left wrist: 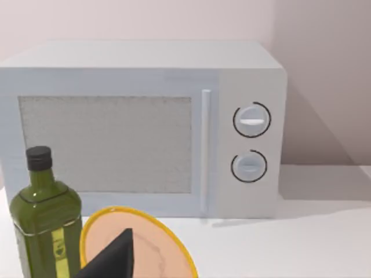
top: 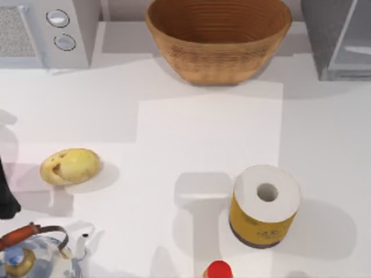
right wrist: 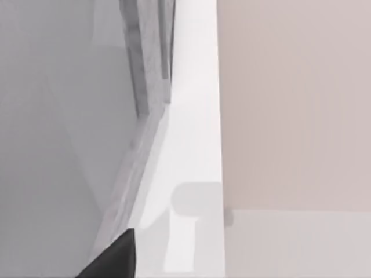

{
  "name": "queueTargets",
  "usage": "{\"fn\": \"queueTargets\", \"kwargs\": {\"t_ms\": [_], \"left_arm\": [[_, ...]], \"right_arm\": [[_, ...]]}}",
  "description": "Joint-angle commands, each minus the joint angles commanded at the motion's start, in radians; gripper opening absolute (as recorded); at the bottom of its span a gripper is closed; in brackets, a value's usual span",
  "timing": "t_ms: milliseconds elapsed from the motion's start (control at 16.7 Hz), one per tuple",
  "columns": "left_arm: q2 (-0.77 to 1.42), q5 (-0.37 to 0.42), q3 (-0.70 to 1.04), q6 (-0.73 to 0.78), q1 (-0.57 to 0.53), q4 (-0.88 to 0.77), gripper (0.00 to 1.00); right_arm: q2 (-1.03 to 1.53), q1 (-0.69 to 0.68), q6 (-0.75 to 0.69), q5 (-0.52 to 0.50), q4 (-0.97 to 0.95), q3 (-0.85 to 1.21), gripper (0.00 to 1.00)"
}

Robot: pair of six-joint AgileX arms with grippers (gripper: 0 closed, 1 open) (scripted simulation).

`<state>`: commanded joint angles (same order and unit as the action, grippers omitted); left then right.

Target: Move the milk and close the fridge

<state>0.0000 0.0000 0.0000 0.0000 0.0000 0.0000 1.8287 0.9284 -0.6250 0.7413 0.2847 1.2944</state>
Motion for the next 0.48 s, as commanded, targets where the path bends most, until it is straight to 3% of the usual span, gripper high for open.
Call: {"fn": "queueTargets", "kwargs": {"t_ms": [180,480], "left_arm": [[0.0,0.0,0.0,0.0,0.0,0.0,1.0],[0.0,0.0,0.0,0.0,0.0,0.0,1.0]], "right_arm": [[-0.002,-0.003,0.008,-0.009,-0.005,-0.004,1.0],[-0.047,-0.176,0.119,-0.154,-0.072,-0.058,1.0]]}}
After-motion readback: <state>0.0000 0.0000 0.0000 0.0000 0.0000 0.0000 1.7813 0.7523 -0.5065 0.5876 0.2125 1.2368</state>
